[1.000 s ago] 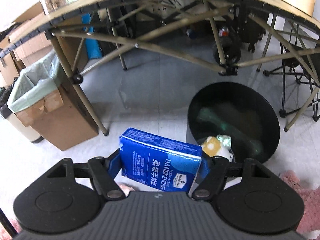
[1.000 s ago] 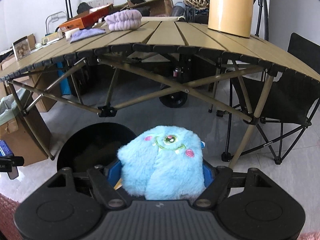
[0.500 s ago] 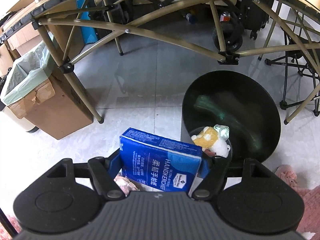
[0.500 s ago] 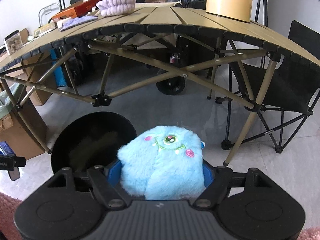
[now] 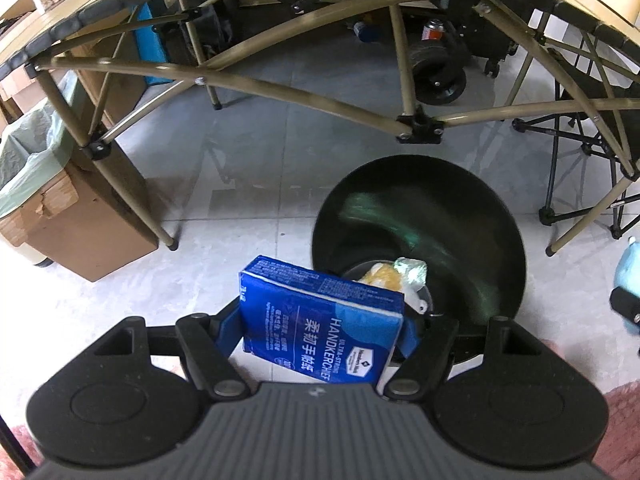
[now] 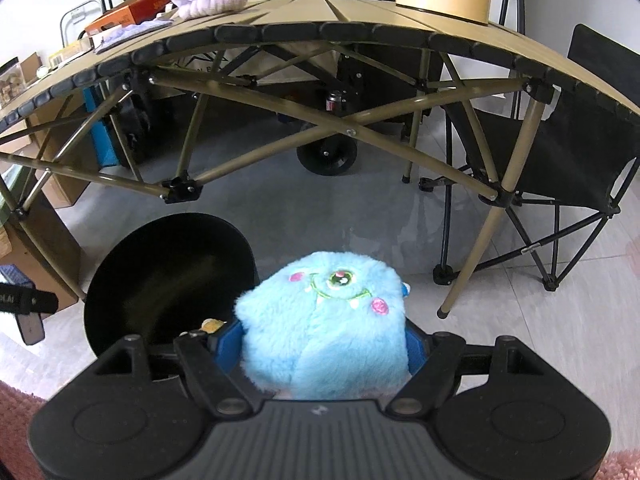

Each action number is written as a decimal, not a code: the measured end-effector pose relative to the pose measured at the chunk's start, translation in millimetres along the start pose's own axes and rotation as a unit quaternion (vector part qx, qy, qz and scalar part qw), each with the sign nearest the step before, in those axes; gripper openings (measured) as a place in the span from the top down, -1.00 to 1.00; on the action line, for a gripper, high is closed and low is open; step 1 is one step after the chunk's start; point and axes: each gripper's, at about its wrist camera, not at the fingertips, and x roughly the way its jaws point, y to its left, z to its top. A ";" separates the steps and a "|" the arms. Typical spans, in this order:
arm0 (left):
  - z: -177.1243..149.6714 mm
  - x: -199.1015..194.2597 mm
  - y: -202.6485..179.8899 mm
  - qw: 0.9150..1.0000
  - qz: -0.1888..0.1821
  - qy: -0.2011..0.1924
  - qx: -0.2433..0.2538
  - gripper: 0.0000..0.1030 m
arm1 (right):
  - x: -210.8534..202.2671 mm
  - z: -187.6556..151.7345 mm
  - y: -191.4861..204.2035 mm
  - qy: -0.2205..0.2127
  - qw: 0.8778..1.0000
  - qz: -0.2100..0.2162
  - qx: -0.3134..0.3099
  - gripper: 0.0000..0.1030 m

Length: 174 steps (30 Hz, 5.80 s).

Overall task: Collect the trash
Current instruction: 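Carry the tissue pack and blue plush down over the black bin, then open the left tool to drop the tissue pack into the bin, then move the right tool over the bin and release the blue plush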

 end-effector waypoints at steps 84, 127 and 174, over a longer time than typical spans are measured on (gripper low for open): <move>27.9 40.4 -49.4 0.995 0.022 0.091 -0.038 -1.00 | 16.2 -5.5 -13.9 0.033 0.999 -0.013 0.004 -0.47; -9.1 28.4 85.7 0.989 0.048 0.083 -0.109 -1.00 | 51.2 23.7 125.3 0.087 0.993 0.055 -0.062 -0.47; -10.5 39.7 100.6 0.986 0.066 0.096 -0.123 -1.00 | 104.6 40.6 166.2 0.154 0.986 0.056 -0.035 -0.98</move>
